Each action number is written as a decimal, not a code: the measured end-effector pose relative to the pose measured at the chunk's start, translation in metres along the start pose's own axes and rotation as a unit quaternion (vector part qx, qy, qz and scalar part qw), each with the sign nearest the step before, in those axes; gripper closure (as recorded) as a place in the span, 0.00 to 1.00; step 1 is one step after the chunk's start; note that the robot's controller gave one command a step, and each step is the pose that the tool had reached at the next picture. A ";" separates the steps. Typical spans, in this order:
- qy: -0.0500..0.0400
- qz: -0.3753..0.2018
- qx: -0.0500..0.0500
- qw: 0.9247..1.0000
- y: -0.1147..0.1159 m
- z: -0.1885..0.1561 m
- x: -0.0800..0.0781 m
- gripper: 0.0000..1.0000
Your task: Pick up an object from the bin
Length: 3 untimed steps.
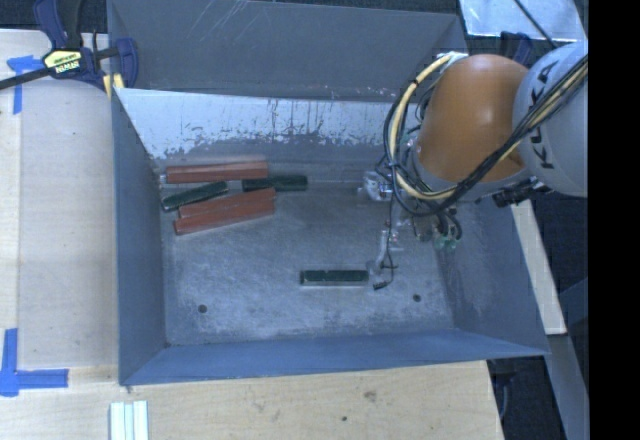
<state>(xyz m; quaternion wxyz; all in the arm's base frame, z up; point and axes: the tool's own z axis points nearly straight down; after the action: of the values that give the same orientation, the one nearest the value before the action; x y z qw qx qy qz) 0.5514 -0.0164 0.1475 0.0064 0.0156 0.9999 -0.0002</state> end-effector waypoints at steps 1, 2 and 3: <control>0.005 0.107 0.000 0.994 0.019 0.068 0.012 0.00; 0.005 0.109 0.001 0.994 0.023 0.072 0.009 1.00; 0.005 0.108 0.001 0.994 0.023 0.072 0.009 1.00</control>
Offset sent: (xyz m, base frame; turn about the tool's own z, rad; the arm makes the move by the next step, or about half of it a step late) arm -0.0081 0.0232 -0.0718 0.2191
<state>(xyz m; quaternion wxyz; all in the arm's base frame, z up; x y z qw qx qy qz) 0.5440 0.0064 0.0758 0.0019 0.1237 0.9923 -0.0001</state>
